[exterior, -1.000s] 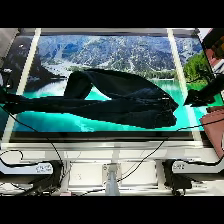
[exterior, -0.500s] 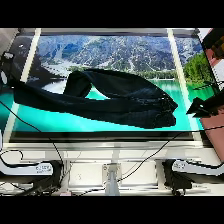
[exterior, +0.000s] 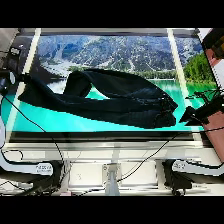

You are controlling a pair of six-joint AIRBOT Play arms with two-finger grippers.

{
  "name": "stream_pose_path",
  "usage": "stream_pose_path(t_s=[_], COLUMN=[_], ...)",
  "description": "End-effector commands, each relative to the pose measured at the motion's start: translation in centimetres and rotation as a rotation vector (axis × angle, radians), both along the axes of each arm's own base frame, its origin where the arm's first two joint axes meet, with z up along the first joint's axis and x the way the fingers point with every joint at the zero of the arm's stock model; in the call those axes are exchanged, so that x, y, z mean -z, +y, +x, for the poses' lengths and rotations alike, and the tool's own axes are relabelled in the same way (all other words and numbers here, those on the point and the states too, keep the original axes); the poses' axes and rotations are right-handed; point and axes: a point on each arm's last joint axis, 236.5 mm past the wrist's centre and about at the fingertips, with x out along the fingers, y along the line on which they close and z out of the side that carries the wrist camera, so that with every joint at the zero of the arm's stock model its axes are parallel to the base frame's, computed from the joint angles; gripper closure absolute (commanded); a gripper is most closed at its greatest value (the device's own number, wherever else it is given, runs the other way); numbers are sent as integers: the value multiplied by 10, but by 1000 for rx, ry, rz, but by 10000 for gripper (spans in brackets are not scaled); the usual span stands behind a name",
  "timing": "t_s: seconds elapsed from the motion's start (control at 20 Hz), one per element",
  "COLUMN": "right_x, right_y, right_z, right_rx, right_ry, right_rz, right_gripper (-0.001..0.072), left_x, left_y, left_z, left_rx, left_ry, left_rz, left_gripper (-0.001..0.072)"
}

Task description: Fold the clothes and pants, and hang the long-sleeved shirts on hangers.

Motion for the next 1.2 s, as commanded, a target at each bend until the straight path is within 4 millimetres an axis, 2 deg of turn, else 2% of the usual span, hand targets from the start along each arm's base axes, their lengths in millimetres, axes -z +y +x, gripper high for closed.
stream_pose_path(t_s=[0.0, 0.1, 0.15, 0.25, 0.3, 0.4, 0.5, 0.6, 0.7, 0.8, 0.9, 1.05, 1.15], right_x=[1, 0, -1, -1, -2, -3, -3, -4, -5, -6, -9, -15, -19], right_y=[3, 5, 5, 7, 8, 10, 11, 13, 16, 19, 24, 35, 40], right_z=[2, 2, 1, 2, 3, 4, 5, 7, 9, 11, 15, 25, 29], right_rx=[8, 8, 8, 9, 11, 14, 16, 20, 26, 32, 45, 72, 83], right_ry=[-11, -9, -7, -9, -12, -16, -19, -26, -34, -43, -53, -83, -99], right_rz=[12, 23, 24, 31, 38, 44, 48, 58, 71, 86, 108, 161, 187], right_gripper=[294, 294, 294, 294, 294, 295, 295, 295, 295, 295, 295, 295, 295], left_x=[-1, -4, 1, 22, 33, 52, 55, 58, 72, 89, 105, 125, 131], left_y=[14, 43, 61, 94, 102, 96, 79, 80, 85, 80, 72, 61, 55], left_z=[-8, -25, -43, -86, -103, -118, -119, -126, -139, -143, -140, -133, -120], left_rx=[-210, -331, -392, -529, -582, -591, -512, -513, -536, -496, -491, -445, -415], left_ry=[-104, -135, -105, -22, 4, 17, -4, -28, 2, 56, 88, 125, 107], left_rz=[-176, -227, -233, -279, -351, -581, -812, -941, -976, -980, -1004, -1012, -1016], left_gripper=[118, 129, 128, 129, 129, 129, 129, 130, 131, 132, 199, 207, 207])
